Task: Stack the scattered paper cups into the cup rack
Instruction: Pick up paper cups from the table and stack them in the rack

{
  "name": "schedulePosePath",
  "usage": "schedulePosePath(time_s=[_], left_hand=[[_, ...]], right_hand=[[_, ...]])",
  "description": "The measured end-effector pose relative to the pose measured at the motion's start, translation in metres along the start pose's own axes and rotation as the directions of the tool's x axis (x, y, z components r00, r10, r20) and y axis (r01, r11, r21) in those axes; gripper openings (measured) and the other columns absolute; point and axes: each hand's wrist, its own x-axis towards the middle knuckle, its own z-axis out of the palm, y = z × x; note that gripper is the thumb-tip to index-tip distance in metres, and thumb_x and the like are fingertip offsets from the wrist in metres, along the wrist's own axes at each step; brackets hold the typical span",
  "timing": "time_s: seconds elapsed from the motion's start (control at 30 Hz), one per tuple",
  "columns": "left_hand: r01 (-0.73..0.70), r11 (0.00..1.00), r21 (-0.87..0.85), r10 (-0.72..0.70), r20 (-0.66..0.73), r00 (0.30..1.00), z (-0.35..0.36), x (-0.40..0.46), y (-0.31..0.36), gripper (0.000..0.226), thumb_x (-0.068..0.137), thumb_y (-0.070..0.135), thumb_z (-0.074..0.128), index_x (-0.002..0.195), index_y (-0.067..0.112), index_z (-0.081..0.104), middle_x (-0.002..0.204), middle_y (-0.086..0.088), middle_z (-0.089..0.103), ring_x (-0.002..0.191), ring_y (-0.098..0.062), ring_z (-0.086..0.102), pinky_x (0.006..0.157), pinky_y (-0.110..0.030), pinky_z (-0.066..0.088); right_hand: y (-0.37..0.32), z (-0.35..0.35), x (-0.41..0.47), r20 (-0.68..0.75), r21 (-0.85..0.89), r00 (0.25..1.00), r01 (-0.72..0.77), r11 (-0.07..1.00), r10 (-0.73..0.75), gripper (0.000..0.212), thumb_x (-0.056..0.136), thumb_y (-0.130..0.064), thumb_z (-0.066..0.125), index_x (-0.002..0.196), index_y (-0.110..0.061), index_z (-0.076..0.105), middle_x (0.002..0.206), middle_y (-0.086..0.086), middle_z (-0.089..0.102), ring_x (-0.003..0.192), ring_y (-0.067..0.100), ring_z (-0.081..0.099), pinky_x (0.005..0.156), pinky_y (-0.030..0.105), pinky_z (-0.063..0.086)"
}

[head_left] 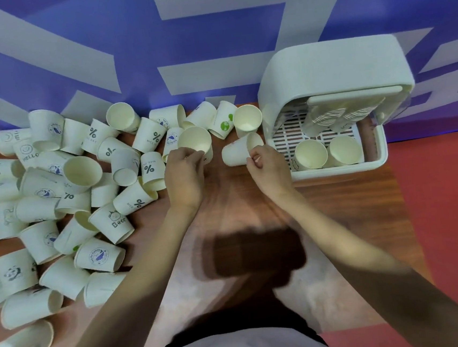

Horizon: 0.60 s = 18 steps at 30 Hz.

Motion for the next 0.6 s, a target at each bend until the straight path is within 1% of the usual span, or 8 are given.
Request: schedulePosePath(time_s=[0.07,0.17,0.23,0.3,0.37,0.43,0.53,0.6], left_hand=[[-0.036,0.999,-0.031,0.034,-0.047,0.998,-0.004,-0.011,0.009,0.015,0.082,0.006,0.065,0.095,0.003,0.073,0.09,-0.016,0.066,0.088,-0.035,0.059,0.069,-0.038,0.05],[-0.085,0.993,-0.085,0.08,-0.064,0.995,-0.004,-0.026,0.028,0.015,0.082,0.006,0.066,0.095,0.006,0.073,0.088,-0.014,0.066,0.085,-0.033,0.059,0.068,-0.032,0.045],[-0.141,0.983,-0.114,0.135,-0.056,0.989,-0.001,-0.034,0.044,0.015,0.081,0.002,0.067,0.095,0.006,0.073,0.088,-0.014,0.065,0.084,-0.033,0.06,0.068,-0.032,0.046],[-0.212,0.966,-0.15,0.21,-0.027,0.977,0.003,-0.04,0.063,0.017,0.081,0.001,0.066,0.097,0.005,0.072,0.09,-0.014,0.065,0.085,-0.033,0.06,0.069,-0.035,0.05],[-0.29,0.935,-0.204,0.298,0.009,0.954,0.006,-0.044,0.081,0.018,0.084,0.008,0.061,0.099,0.004,0.072,0.093,-0.013,0.064,0.086,-0.032,0.06,0.071,-0.036,0.05],[-0.374,0.895,-0.244,0.388,0.013,0.921,0.01,-0.044,0.098,0.022,0.087,0.014,0.056,0.099,0.003,0.072,0.093,-0.013,0.064,0.086,-0.03,0.06,0.07,-0.037,0.051],[-0.472,0.846,-0.248,0.485,-0.01,0.874,0.02,-0.034,0.125,0.017,0.086,0.009,0.06,0.097,0.003,0.071,0.092,-0.014,0.064,0.086,-0.031,0.061,0.071,-0.036,0.05],[-0.503,0.823,-0.265,0.521,-0.001,0.853,0.029,-0.026,0.141,0.013,0.083,0.003,0.065,0.094,0.002,0.071,0.091,-0.014,0.065,0.085,-0.032,0.061,0.07,-0.035,0.049]], right_hand=[[0.002,-0.022,-0.016,-0.053,-0.048,0.993,0.101,0.994,-0.103,0.015,0.09,-0.016,0.058,0.099,-0.007,0.067,0.089,0.007,0.061,0.082,0.021,0.057,0.068,0.026,0.038],[0.013,-0.059,-0.038,-0.146,-0.026,0.978,0.15,0.988,-0.152,0.014,0.09,-0.014,0.059,0.099,-0.006,0.068,0.09,0.007,0.06,0.084,0.021,0.056,0.069,0.028,0.041],[0.028,-0.084,-0.049,-0.203,-0.024,0.969,0.136,0.99,-0.138,0.014,0.09,-0.014,0.06,0.099,-0.006,0.068,0.091,0.008,0.061,0.082,0.02,0.057,0.068,0.032,0.046],[0.047,-0.108,-0.056,-0.26,-0.04,0.958,0.113,0.993,-0.12,0.014,0.09,-0.013,0.061,0.098,-0.004,0.068,0.092,0.009,0.062,0.08,0.022,0.059,0.068,0.036,0.049],[0.068,-0.128,-0.058,-0.323,-0.071,0.941,0.085,0.994,-0.103,0.013,0.089,-0.011,0.061,0.096,-0.003,0.069,0.094,0.011,0.065,0.08,0.024,0.061,0.069,0.033,0.047],[0.088,-0.144,-0.058,-0.378,-0.095,0.921,0.065,0.993,-0.097,0.012,0.089,-0.01,0.06,0.094,-0.004,0.069,0.093,0.012,0.065,0.079,0.027,0.061,0.071,0.031,0.046],[0.111,-0.159,-0.054,-0.45,-0.092,0.889,0.053,0.994,-0.089,0.012,0.09,-0.012,0.061,0.095,-0.006,0.07,0.088,0.012,0.063,0.078,0.031,0.059,0.067,0.047,0.051],[0.121,-0.162,-0.05,-0.459,-0.086,0.885,0.044,0.995,-0.079,0.012,0.09,-0.012,0.062,0.097,-0.007,0.07,0.089,0.011,0.061,0.079,0.031,0.058,0.066,0.05,0.05]])
